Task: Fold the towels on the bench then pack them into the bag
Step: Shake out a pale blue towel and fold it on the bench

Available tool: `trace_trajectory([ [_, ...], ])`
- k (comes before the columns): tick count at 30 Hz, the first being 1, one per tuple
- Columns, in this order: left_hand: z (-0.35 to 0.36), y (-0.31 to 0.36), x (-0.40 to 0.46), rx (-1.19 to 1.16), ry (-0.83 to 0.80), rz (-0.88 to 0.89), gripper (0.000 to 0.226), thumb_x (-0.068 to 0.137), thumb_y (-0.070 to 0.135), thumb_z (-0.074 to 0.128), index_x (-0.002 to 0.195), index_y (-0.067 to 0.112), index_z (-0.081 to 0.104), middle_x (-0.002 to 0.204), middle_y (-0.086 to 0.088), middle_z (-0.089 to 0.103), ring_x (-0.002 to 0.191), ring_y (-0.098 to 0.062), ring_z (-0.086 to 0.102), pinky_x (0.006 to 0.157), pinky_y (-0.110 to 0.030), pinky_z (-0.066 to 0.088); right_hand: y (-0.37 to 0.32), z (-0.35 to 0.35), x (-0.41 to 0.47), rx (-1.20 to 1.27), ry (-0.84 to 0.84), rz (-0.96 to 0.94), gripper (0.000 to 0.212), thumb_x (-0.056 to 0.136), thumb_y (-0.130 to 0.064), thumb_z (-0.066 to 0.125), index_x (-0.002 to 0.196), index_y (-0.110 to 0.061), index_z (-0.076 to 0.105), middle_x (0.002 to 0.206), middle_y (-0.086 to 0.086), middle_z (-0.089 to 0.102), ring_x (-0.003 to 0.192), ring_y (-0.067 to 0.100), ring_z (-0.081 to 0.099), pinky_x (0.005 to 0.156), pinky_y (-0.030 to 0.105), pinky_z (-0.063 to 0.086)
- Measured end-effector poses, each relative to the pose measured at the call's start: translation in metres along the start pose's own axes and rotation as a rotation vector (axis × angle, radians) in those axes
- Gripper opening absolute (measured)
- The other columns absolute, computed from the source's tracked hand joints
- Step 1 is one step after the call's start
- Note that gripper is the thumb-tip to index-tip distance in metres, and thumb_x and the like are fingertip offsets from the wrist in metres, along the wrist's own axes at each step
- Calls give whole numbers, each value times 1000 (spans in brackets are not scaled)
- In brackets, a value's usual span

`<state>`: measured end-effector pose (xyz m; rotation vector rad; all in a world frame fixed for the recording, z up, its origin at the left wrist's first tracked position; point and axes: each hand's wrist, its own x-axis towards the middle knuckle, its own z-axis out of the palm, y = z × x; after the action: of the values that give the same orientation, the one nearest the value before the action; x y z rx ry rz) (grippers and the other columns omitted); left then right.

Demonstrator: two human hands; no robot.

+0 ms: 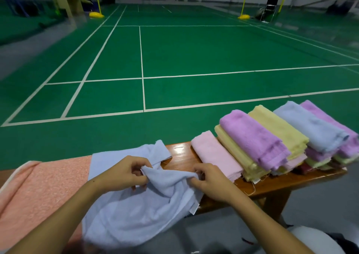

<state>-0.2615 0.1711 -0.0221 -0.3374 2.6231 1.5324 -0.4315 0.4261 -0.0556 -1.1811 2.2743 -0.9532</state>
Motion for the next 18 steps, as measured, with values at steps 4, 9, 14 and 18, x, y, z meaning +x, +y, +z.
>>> trace_trajectory([
  [4,-4,0,-9,-57,86,56,27,83,-13,62,84,12,71,80,-9,71,74,-22,70,61,-38,59,-14,22,34,185,46,13,18,88,-29,64,81,-12,68,82,10,69,73,13,62,72,45,56],
  [9,-15,-1,-16,-98,149,102,29,81,-13,61,78,15,69,75,-8,60,67,-19,57,61,-39,59,-28,43,76,555,3,91,17,80,-30,72,93,-24,81,139,-13,63,126,9,61,100,40,54],
  [14,-22,-3,-20,-116,150,110,16,77,-3,60,79,12,67,75,-2,58,68,-14,55,62,-40,59,-41,61,82,981,-76,128,41,91,-7,67,132,-1,67,117,-1,77,95,26,68,90,40,54],
  [18,-29,1,-22,-85,187,120,22,80,-10,58,82,10,67,78,1,62,69,-12,58,61,-38,59,-50,57,85,978,83,56,25,91,5,64,106,-5,81,117,16,76,117,37,70,102,54,55],
])
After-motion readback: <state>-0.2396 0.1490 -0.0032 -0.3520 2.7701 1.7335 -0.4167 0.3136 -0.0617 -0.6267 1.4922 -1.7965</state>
